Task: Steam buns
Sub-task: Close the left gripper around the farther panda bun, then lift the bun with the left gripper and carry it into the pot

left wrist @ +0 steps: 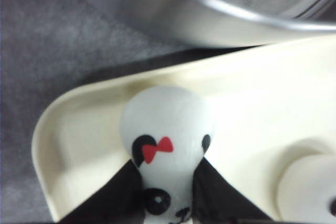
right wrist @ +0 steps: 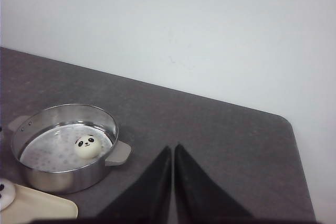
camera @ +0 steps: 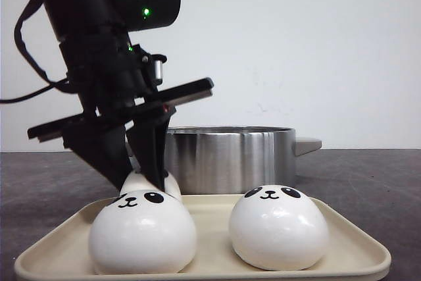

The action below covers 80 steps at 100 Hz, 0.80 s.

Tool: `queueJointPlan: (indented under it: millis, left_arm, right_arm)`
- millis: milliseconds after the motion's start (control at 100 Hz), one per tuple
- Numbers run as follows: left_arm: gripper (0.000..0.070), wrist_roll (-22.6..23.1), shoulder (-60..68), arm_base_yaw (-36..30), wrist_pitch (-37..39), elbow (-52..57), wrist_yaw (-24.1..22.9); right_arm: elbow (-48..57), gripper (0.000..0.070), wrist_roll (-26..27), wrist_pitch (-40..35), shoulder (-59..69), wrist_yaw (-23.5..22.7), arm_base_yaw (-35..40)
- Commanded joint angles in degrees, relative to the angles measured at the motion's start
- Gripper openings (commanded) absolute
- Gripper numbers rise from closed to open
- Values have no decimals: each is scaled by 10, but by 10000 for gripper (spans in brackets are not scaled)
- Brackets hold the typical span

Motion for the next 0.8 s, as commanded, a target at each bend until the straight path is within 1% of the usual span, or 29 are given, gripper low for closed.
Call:
queueJointPlan:
  millis: [0,190,260,330,440,490,600,790]
  left_arm:
    - [3,18,-21,-9,-1,31,9]
    - [2,18,-80,-15,-29,68,75]
    - [3,18,-103,-21,-32,80,86]
    - [3,24,-122,-24,-27,96,78]
    - [3,50,-123,-19,-28,141,26]
    - [3,66,-113,-10,-28,165,14]
    - [3,88,-82,17,-32,225,12]
    - [3,109,-2,58,-46,323,12]
  right_arm:
    - [8,0,10,3,2,3,3]
    - [8,0,10,3,2,3,3]
    - [8,0,10,3,2,3,3]
    - [8,0,11,3,2,3,3]
    - [8,0,11,7,3,3,3]
    - [8,0,12,9,3,3,3]
    - [8,0,14,11,3,3,3]
    - [8,0,24,10,3,2,3]
